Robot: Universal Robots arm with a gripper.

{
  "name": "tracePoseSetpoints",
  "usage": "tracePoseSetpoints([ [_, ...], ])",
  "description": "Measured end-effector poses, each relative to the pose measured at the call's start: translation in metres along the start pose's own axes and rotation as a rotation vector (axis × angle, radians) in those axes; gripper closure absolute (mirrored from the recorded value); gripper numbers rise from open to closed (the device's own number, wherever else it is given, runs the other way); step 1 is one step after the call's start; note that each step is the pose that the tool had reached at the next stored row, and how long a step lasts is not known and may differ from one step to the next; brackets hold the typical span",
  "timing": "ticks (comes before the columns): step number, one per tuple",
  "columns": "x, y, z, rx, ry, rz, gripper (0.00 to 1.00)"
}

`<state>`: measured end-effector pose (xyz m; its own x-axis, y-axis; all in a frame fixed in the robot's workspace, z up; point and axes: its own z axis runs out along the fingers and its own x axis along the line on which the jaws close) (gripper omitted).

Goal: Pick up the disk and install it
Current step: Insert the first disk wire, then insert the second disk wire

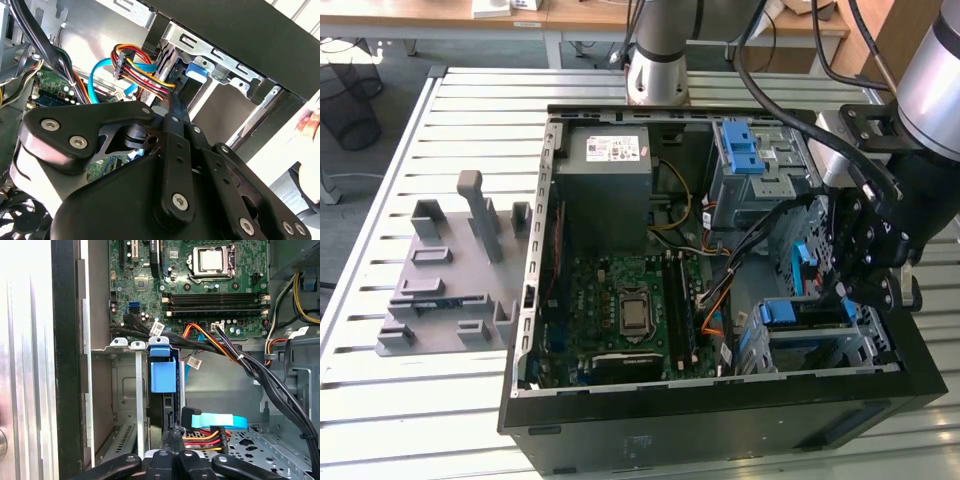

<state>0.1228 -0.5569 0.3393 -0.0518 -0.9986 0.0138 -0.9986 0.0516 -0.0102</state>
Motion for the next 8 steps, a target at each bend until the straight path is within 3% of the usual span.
tracePoseSetpoints([
  [8, 0.0000, 0.0000, -0.0002, 0.0000, 0.0001, 0.000, 0.89],
])
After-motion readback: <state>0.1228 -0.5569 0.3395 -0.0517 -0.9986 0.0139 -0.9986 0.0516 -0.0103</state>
